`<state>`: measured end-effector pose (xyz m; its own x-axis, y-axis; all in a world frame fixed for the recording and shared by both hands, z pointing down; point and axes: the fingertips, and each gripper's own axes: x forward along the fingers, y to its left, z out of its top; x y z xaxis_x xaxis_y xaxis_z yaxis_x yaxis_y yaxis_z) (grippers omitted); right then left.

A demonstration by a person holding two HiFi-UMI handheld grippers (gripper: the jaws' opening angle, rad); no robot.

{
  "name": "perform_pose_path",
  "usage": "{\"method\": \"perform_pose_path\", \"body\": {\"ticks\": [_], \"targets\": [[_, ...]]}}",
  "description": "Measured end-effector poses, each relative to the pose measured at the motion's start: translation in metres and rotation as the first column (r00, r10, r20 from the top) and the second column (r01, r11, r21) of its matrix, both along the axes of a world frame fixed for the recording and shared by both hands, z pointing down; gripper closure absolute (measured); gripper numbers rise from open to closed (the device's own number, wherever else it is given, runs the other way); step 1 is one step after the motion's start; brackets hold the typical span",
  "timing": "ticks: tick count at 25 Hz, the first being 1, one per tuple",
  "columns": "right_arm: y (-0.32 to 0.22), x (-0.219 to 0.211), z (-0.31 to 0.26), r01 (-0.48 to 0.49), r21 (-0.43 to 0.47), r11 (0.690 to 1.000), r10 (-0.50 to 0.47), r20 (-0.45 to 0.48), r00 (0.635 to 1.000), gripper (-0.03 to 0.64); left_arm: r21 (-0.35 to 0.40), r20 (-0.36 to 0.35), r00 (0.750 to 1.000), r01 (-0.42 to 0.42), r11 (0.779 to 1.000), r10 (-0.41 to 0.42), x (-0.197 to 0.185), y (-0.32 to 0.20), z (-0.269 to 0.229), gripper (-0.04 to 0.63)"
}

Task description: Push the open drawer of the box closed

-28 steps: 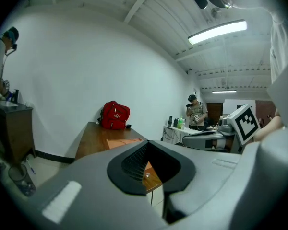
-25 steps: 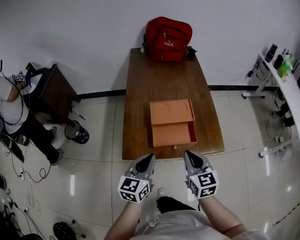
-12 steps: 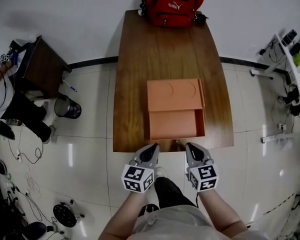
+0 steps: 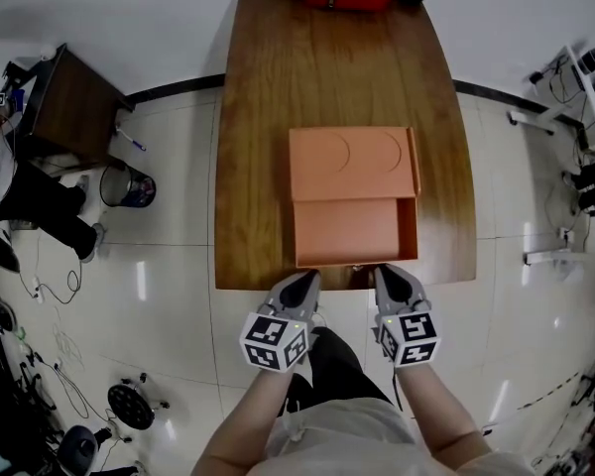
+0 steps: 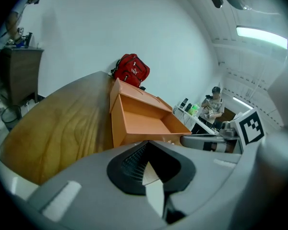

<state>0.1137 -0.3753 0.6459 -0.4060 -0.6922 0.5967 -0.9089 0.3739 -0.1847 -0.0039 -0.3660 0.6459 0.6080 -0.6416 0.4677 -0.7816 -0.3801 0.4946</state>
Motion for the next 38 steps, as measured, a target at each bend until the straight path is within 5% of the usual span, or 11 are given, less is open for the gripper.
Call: {"method": "perform_pose_path", "body": {"ticks": [14, 38], "targets": [[-0.044, 0.008, 0.000, -0.011, -0.012, 1.000, 0.011, 0.004, 1.000, 0.615, -0.013, 0.017, 1.000, 0.022, 1.000, -0.022, 0.005, -0.046, -0.005, 0.591], [-0.115, 0.002, -0.002, -0.067, 0.049, 0.997, 0.065, 0.047, 0.997, 0.615, 0.004, -0.077, 0.991, 0.107, 0.994, -0.106, -0.005, -0.124, -0.004, 0.591]]}}
